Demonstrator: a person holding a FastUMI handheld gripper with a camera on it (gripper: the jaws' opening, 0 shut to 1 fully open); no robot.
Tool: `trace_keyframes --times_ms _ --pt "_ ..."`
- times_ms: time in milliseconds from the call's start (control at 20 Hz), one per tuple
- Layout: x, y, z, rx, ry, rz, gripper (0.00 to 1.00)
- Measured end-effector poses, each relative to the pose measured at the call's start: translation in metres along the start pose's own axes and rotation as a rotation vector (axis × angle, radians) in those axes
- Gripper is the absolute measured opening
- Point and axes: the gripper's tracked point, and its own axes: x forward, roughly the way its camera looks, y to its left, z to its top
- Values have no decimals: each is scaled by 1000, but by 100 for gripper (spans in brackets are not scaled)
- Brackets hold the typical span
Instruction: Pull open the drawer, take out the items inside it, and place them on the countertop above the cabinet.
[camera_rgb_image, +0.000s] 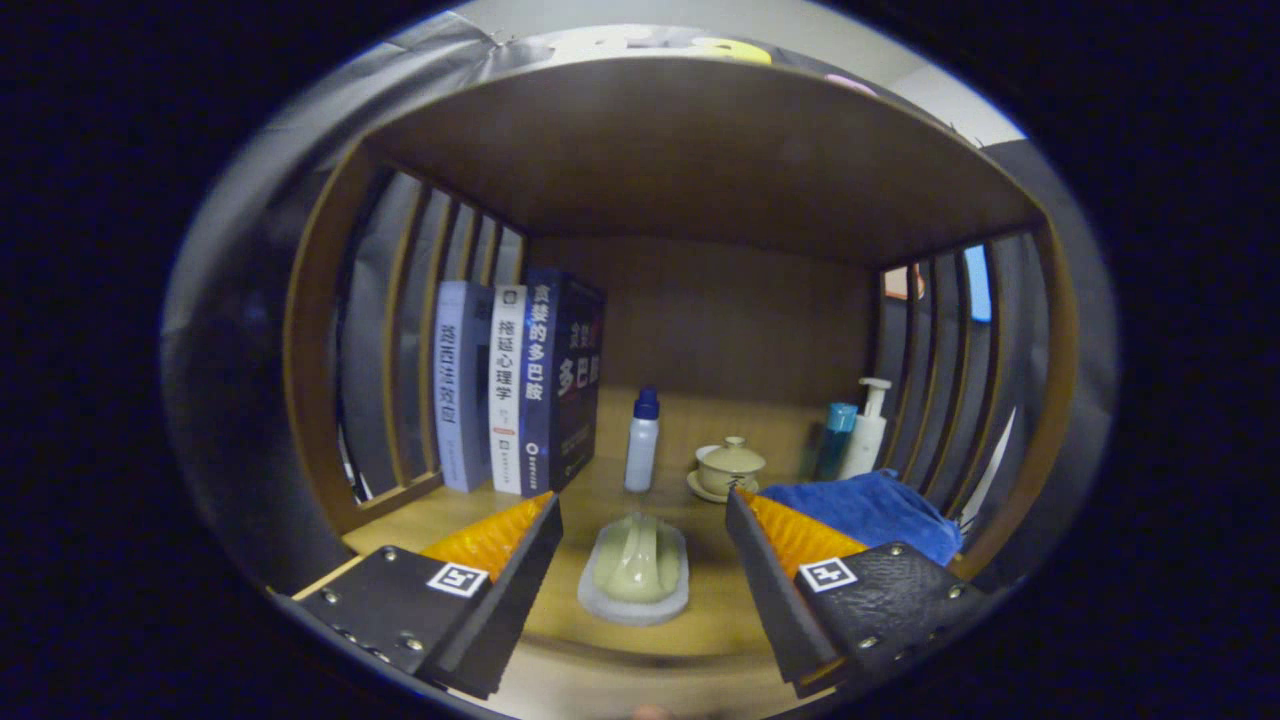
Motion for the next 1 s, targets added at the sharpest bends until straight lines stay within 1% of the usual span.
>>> trace_keyframes --times_ms 150,250,350,450,550,750,900,1000 --pt "-56 -3 2 -32 -41 38 98" --pt "-93 -5 -6 -48 -64 45 98" --pt "-123 -9 -22 -55 -56 54 98" --pt "-149 -11 -45 -36 -34 53 98" --pt "-171 -17 -62 -36 -30 28 98" --pt "-195 -16 -106 -32 26 17 98" --pt "-199 -19 -130 -26 83 -17 98" --pt "-195 -17 -141 -25 108 -25 98"
